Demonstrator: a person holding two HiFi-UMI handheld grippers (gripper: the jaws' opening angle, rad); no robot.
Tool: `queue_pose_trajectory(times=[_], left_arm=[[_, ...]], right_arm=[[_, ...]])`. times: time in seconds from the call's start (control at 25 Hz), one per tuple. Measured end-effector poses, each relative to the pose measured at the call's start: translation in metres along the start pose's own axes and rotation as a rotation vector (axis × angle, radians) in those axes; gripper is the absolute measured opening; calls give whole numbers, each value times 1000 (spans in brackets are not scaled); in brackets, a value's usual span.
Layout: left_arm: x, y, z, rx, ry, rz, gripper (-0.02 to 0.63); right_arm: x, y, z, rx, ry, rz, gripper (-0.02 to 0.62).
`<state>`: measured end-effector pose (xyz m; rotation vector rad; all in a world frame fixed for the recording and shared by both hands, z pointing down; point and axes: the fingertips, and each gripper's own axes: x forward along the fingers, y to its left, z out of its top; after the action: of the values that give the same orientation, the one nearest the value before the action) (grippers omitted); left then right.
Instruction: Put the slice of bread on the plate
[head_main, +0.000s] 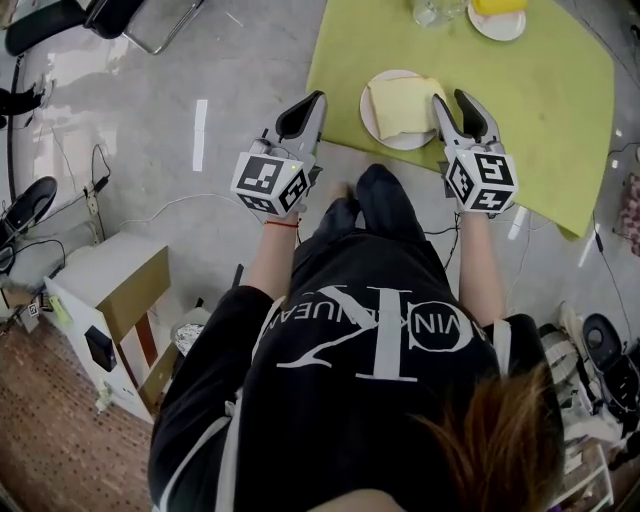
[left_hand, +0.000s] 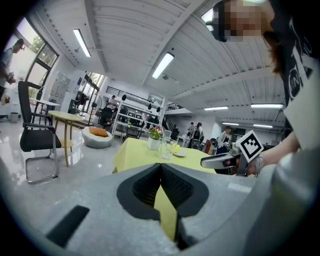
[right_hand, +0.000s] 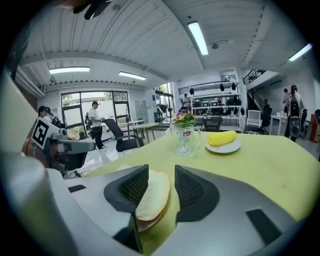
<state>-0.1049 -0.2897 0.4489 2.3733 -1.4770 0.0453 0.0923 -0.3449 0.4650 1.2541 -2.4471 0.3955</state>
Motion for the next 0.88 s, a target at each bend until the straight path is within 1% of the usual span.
queue_pose_trajectory(times=[0.12, 0.32, 0.44, 0.68, 0.88], left_arm=[[4, -3, 6, 16, -8, -6, 9], [12, -9, 19, 41, -24, -17, 9], [14, -15, 28, 44, -38, -30, 9], [18, -20, 43, 80, -60, -44, 9], [16, -17, 55, 95, -77, -36, 9]], right_arm=[[-8, -4, 6, -3, -34, -14, 115], [-22, -13, 18, 0, -82, -32, 55], [-30, -17, 24, 0, -105, -40, 2], [-39, -15, 37, 11, -156, -26, 2], [-46, -14, 50, 9, -193, -21, 2]])
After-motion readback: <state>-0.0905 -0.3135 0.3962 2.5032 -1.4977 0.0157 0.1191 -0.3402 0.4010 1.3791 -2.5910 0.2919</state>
